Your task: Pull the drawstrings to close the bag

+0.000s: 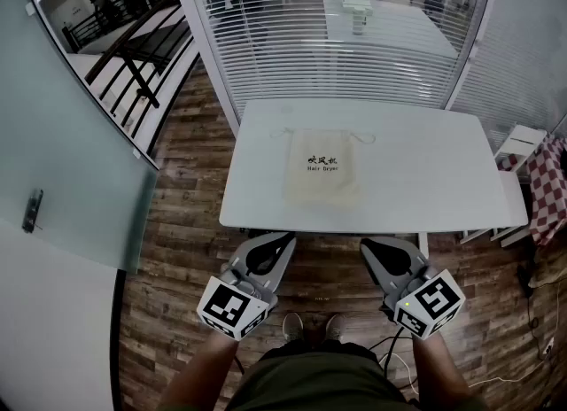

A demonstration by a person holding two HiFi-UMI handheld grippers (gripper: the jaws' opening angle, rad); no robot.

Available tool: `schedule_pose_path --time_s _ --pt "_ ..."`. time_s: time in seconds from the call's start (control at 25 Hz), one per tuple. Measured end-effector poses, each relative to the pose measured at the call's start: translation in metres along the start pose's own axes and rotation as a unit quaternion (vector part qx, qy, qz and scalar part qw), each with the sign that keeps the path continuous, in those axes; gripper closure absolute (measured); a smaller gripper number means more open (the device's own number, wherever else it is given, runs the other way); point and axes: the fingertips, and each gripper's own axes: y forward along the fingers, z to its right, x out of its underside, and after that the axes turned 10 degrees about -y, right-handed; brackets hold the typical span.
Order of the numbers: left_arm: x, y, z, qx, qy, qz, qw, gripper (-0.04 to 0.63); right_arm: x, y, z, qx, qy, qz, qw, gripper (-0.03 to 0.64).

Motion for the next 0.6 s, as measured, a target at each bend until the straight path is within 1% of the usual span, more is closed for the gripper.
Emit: schedule_pose_path --time_s 0.28,0.44,0.6 --pt "0.006 0.009 0.000 -0.001 -0.006 -0.006 1.0000 0.589 0.002 0.002 0.008 -0.006 0.001 -0.002 1.000 0.606" --pt "0.011 0.013 -0.001 -0.007 -0.009 -0.011 0.9999 0.589 0.006 -0.001 0.017 0.006 0.017 0.004 1.000 0.606" --pt "0.019 0.018 -0.001 -0.016 -0.016 -0.016 0.9996 0.589 0.020 -0.009 0.029 0.012 0.024 -0.012 1.000 0.606"
